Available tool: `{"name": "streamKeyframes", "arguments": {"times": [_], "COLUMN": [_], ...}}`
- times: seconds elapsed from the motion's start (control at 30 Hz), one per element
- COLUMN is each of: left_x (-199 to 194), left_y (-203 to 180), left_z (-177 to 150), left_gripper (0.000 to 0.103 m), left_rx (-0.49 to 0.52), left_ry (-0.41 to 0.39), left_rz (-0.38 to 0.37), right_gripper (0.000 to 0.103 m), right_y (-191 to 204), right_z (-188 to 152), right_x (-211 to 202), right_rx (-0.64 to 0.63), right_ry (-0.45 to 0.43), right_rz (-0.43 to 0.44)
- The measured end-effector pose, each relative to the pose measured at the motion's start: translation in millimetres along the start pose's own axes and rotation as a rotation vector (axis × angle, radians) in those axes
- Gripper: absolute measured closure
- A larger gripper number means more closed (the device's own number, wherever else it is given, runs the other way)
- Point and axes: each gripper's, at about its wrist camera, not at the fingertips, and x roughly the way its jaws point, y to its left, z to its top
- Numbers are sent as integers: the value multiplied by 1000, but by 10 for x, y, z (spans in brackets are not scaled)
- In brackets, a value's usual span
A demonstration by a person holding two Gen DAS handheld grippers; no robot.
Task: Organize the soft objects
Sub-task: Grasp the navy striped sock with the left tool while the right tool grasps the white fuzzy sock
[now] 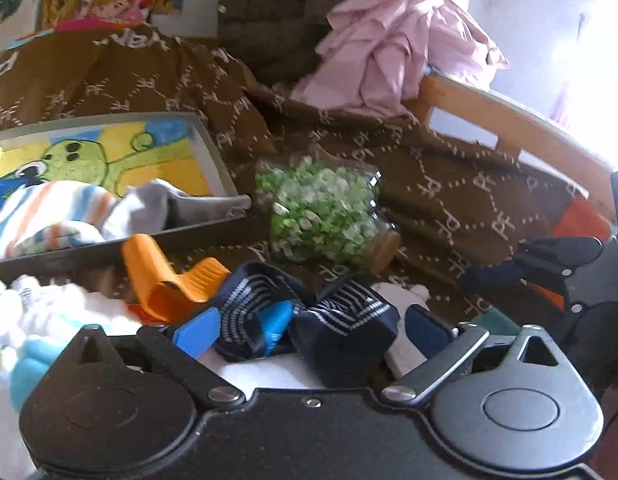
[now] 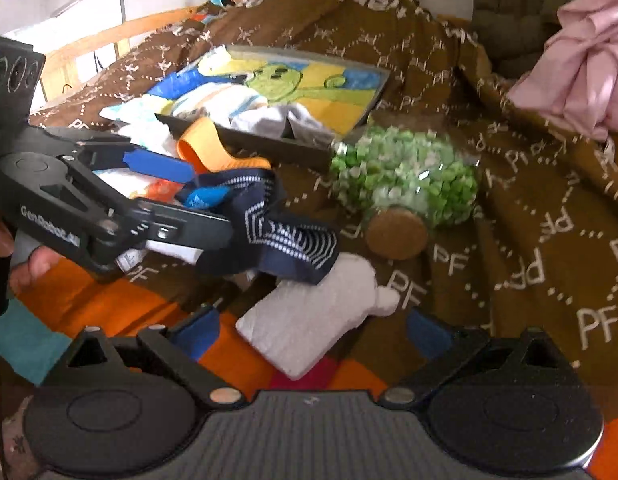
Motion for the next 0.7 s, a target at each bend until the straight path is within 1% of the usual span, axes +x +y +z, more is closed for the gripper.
{"name": "streamKeyframes", "arguments": {"times": [0.07, 0.13, 0.23, 0.33, 0.4, 0.57, 0.63, 0.7], "left_x": [64, 119, 169, 207, 225, 267, 300, 314], "left_y": [-48, -82, -105, -100, -79, -43, -46, -40], "left_z": [16, 28, 33, 29, 30, 60, 71, 78], "left_gripper": [11, 18, 25, 27, 28, 29, 35, 40], "left_rx": [6, 10, 5, -5, -23, -70, -74, -83], "left_ry": [19, 41, 73, 100, 102, 100, 106, 106], "left_rz": [2, 9, 18, 33, 45, 63, 84, 102], "right_gripper": [5, 8, 12, 15, 16, 20, 24, 25], "right_y": [16, 40, 92, 122, 120, 24, -6, -30], "right_z": [-16, -26, -34, -38, -35, -18, -11, -14], "right_x": [48, 93, 131, 156, 167, 204, 219, 229], "right_rx": [-6, -15, -28, -35, -24, 53, 79, 93], "right_ry": [19, 35, 46, 45, 41, 32, 29, 32], "right_rz": [7, 16, 32, 33, 32, 28, 24, 26]}}
